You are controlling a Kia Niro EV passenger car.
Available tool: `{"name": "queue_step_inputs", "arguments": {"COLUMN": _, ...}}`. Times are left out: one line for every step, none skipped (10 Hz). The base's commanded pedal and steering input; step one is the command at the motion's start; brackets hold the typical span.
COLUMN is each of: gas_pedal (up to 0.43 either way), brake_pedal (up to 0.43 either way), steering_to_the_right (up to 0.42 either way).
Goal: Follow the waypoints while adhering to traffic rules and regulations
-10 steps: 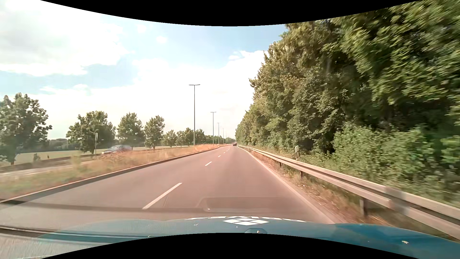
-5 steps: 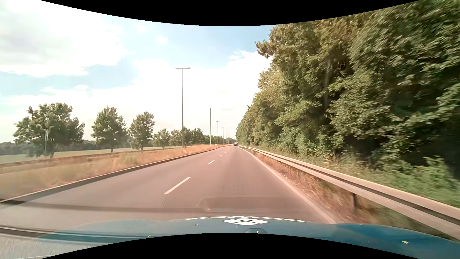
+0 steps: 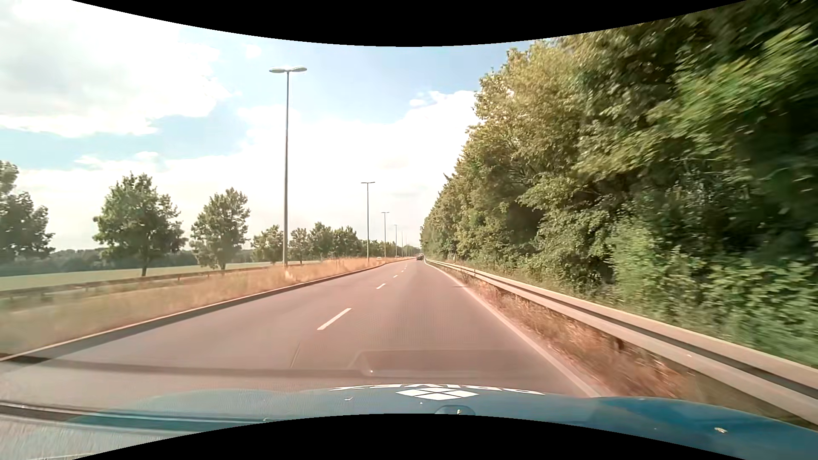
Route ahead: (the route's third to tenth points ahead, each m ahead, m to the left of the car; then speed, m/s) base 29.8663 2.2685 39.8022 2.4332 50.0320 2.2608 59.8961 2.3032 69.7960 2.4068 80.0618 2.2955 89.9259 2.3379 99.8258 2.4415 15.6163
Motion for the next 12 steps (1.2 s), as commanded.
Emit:
{"name": "queue_step_inputs", "arguments": {"gas_pedal": 0.209, "brake_pedal": 0.0, "steering_to_the_right": -0.005}}
{"name": "queue_step_inputs", "arguments": {"gas_pedal": 0.209, "brake_pedal": 0.0, "steering_to_the_right": -0.005}}
{"name": "queue_step_inputs", "arguments": {"gas_pedal": 0.209, "brake_pedal": 0.0, "steering_to_the_right": -0.005}}
{"name": "queue_step_inputs", "arguments": {"gas_pedal": 0.209, "brake_pedal": 0.0, "steering_to_the_right": -0.005}}
{"name": "queue_step_inputs", "arguments": {"gas_pedal": 0.209, "brake_pedal": 0.0, "steering_to_the_right": -0.005}}
{"name": "queue_step_inputs", "arguments": {"gas_pedal": 0.209, "brake_pedal": 0.0, "steering_to_the_right": -0.003}}
{"name": "queue_step_inputs", "arguments": {"gas_pedal": 0.209, "brake_pedal": 0.0, "steering_to_the_right": -0.001}}
{"name": "queue_step_inputs", "arguments": {"gas_pedal": 0.209, "brake_pedal": 0.0, "steering_to_the_right": -0.001}}
{"name": "queue_step_inputs", "arguments": {"gas_pedal": 0.209, "brake_pedal": 0.0, "steering_to_the_right": -0.001}}
{"name": "queue_step_inputs", "arguments": {"gas_pedal": 0.209, "brake_pedal": 0.0, "steering_to_the_right": -0.002}}
{"name": "queue_step_inputs", "arguments": {"gas_pedal": 0.209, "brake_pedal": 0.0, "steering_to_the_right": -0.002}}
{"name": "queue_step_inputs", "arguments": {"gas_pedal": 0.197, "brake_pedal": 0.0, "steering_to_the_right": -0.002}}
